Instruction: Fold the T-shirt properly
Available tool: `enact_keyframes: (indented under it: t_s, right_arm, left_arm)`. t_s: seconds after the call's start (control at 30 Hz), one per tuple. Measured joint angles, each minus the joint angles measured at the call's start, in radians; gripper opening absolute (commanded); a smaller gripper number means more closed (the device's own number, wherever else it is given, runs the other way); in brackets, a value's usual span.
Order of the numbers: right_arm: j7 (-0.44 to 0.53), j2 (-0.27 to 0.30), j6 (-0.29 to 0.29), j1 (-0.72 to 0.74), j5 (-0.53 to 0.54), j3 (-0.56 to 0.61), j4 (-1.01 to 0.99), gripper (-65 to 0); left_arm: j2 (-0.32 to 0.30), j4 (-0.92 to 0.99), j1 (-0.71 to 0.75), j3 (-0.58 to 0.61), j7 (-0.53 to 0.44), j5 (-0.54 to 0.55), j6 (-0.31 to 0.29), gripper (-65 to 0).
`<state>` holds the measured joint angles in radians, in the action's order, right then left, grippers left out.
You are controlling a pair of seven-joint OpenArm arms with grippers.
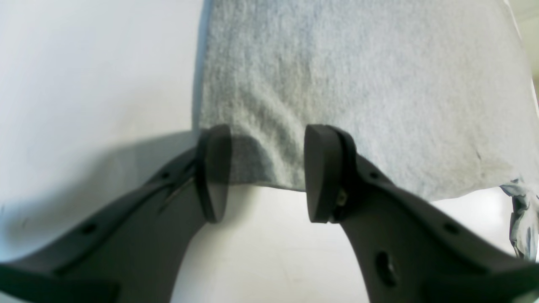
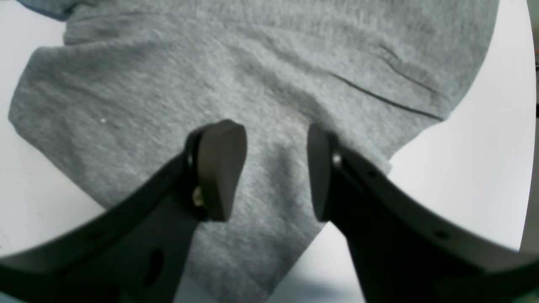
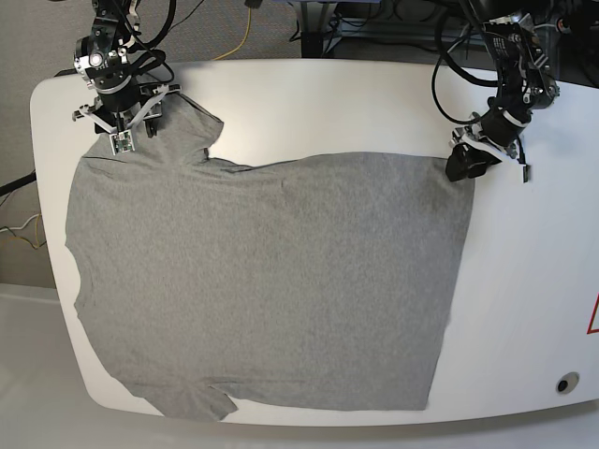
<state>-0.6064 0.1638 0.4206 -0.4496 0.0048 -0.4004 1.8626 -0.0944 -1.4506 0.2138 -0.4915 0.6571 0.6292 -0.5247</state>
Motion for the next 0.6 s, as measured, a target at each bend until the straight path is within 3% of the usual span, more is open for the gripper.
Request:
enact_keyframes:
  t_s: [0.6]
  right_arm:
    - [0.0,0.0,0.003,0.001,0.001,0.0,0.0,-37.7]
  left_arm:
    - [0.0,0.007,-0.003,0.0,0.005,0.008,0.019,-37.9]
